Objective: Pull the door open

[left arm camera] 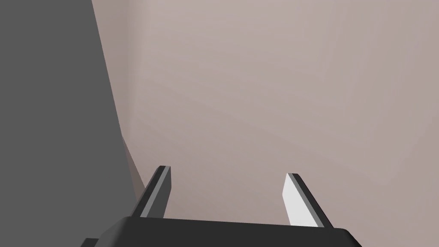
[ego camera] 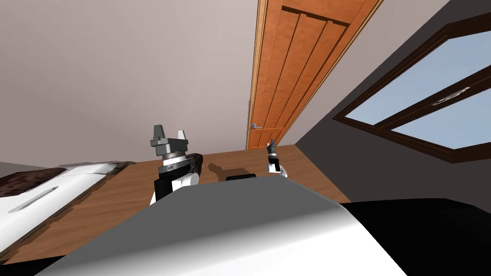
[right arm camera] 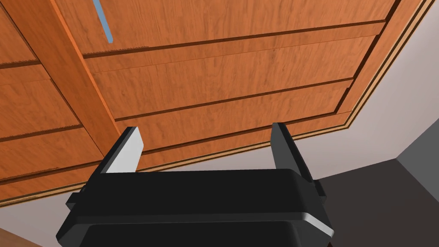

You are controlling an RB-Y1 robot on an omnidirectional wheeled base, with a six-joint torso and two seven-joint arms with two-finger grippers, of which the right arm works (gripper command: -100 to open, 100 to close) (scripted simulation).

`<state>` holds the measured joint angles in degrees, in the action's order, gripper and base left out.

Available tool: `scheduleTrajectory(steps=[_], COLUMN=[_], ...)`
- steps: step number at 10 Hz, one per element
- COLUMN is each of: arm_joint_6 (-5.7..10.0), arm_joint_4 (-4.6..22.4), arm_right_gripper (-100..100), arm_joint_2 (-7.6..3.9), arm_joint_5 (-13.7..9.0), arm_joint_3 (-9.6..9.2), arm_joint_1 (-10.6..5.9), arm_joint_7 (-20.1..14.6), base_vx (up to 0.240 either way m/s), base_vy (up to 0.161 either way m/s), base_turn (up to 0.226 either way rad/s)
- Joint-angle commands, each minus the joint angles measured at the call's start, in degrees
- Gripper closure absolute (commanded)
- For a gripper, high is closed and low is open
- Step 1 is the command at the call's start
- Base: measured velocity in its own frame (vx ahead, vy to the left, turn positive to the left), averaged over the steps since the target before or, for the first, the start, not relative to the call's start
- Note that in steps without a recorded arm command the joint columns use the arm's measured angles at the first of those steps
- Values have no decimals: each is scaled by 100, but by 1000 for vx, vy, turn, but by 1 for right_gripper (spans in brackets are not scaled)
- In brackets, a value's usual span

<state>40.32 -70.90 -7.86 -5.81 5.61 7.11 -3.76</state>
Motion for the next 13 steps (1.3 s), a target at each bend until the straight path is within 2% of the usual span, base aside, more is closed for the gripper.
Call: scheduleTrajectory(steps=[1, 13], arm_joint_6=[33, 333], arm_joint_4=[223, 1929], arm_right_gripper=[-100, -100], arm_joint_2=[-6, -95], arm_joint_5=[-33, -265], arm_joint_3=[6, 54], arm_joint_1=[-89, -769], arm_joint_7=[21, 128], base_vx=[88, 84], base_vy=[-52, -50], base_turn=[142, 108])
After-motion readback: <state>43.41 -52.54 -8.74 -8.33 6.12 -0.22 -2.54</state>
